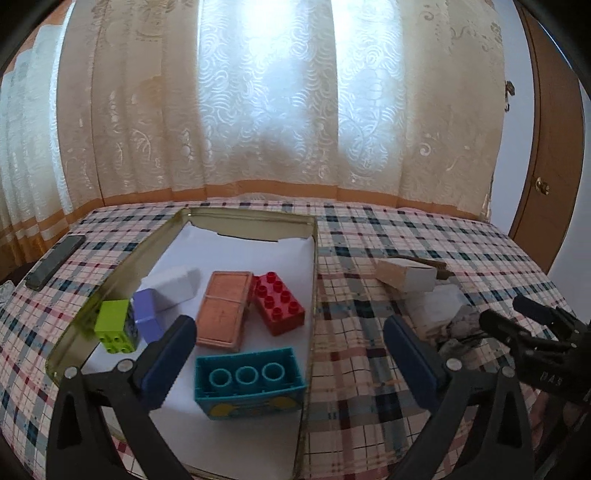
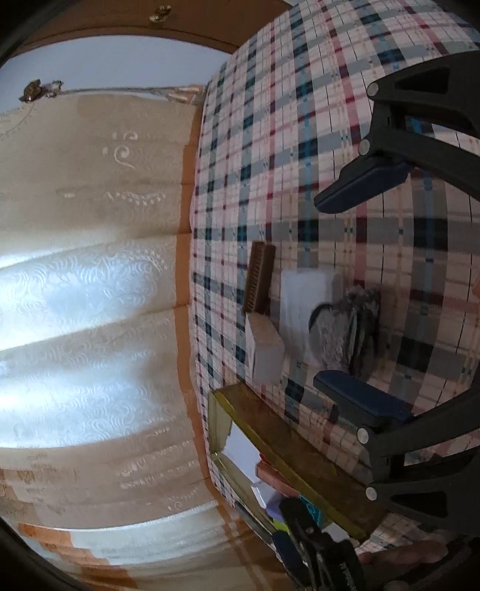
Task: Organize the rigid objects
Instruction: 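Grasp the grey fabric pouch with the right gripper while the left gripper reaches the white box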
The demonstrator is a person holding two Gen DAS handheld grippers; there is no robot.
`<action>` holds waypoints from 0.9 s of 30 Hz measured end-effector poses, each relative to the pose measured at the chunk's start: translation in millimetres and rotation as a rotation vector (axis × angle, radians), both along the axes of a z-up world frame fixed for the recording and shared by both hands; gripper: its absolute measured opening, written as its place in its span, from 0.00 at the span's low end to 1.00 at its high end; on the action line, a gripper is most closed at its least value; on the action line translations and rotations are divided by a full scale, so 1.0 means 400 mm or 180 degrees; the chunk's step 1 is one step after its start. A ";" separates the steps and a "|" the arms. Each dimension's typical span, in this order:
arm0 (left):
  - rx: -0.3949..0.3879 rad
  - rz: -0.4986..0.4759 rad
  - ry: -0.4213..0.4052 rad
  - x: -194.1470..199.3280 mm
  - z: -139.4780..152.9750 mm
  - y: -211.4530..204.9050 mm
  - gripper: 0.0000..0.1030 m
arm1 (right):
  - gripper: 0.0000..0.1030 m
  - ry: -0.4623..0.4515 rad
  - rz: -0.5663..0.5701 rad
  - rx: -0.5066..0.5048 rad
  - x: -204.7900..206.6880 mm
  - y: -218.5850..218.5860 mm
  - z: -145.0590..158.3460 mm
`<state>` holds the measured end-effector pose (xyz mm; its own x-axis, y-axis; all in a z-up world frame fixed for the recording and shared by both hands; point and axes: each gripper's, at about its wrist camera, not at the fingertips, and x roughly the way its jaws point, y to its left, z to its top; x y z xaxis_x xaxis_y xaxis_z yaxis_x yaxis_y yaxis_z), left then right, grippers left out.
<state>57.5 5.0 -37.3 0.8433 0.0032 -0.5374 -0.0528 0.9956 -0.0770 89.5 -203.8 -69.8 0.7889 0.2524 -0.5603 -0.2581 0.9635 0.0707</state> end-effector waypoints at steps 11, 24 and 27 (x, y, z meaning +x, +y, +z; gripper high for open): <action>-0.0034 0.0007 0.0053 0.010 -0.013 0.003 1.00 | 0.86 0.0326 0.0085 -0.0182 0.043 0.063 -0.033; -0.0010 -0.0034 0.0097 0.021 -0.020 -0.011 1.00 | 0.67 0.0627 0.0163 -0.0137 0.085 0.069 -0.064; 0.0003 -0.0054 0.0092 0.025 -0.012 -0.019 1.00 | 0.66 0.0576 0.0183 -0.0097 0.077 0.067 -0.060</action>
<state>67.6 -2.7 -42.1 0.8274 -0.0104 -0.5615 -0.0381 0.9965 -0.0747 120.5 -177.1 -93.7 0.6594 0.2748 -0.6998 -0.2984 0.9500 0.0918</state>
